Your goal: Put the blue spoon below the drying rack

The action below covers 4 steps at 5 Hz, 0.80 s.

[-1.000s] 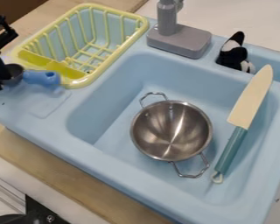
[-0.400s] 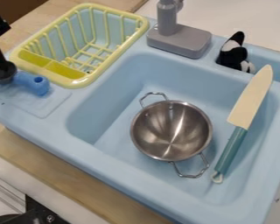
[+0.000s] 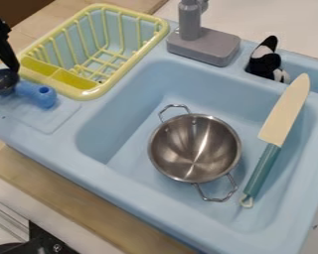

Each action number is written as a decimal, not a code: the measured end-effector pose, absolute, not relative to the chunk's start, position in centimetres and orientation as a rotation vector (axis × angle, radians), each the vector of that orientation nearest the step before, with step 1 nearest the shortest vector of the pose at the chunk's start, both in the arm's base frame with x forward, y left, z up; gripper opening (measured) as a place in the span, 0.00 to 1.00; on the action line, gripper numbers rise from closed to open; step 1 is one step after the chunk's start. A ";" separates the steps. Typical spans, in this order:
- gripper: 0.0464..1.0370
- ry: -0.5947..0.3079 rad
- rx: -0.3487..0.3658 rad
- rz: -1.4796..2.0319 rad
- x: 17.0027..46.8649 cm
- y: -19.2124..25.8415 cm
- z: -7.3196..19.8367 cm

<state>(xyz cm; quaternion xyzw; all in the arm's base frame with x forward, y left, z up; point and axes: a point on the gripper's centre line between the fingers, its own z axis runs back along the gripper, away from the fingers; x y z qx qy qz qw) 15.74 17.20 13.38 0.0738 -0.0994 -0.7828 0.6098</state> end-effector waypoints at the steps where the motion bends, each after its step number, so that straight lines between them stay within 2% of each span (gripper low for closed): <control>1: 0.96 -0.215 0.182 -1.788 15.5 17.1 14.3; 3: 0.96 -0.104 0.165 -1.707 16.1 16.6 15.5; 4: 0.96 -0.144 0.171 -1.775 17.7 14.4 16.1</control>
